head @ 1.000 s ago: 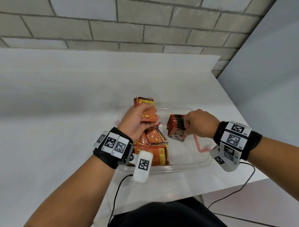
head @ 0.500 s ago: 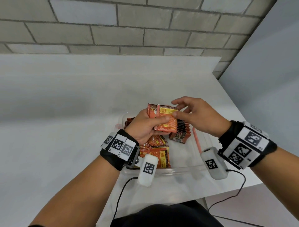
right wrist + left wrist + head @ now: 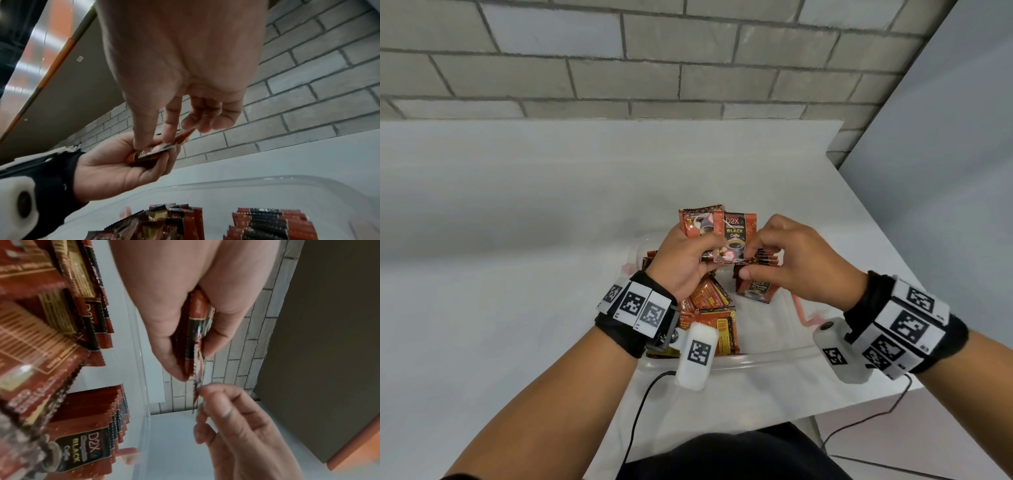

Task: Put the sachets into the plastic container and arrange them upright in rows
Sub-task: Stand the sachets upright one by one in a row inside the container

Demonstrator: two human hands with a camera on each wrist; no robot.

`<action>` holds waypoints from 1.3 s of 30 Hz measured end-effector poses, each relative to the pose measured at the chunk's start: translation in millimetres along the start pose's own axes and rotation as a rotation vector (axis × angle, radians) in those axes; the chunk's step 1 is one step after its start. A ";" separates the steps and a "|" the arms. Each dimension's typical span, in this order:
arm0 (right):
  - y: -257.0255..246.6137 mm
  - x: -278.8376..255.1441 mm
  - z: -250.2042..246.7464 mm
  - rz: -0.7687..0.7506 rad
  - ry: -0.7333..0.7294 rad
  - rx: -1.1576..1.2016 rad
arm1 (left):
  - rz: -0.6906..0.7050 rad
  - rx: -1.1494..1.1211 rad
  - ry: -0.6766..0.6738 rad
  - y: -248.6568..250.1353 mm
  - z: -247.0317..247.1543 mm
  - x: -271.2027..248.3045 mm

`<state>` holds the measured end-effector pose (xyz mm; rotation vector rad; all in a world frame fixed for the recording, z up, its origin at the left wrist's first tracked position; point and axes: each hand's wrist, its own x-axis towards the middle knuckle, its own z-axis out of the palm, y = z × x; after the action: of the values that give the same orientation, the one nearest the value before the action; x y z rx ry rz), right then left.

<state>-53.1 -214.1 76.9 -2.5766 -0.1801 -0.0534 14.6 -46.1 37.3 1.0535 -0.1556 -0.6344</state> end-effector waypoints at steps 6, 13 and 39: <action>-0.5 8.9 -14.7 0.038 0.164 -0.073 | -0.029 0.042 -0.039 -4.0 -0.3 -3.1; -0.4 21.1 -28.2 0.169 -0.155 -0.007 | -0.014 0.114 -0.056 -1.9 2.6 -7.3; 31.8 20.2 17.6 0.304 -0.480 -0.523 | -0.048 0.087 0.108 4.1 -20.8 -6.2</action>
<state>-28.6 -229.0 46.8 -3.0606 0.0648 0.7233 19.8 -25.5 31.3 1.1759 -0.0649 -0.6171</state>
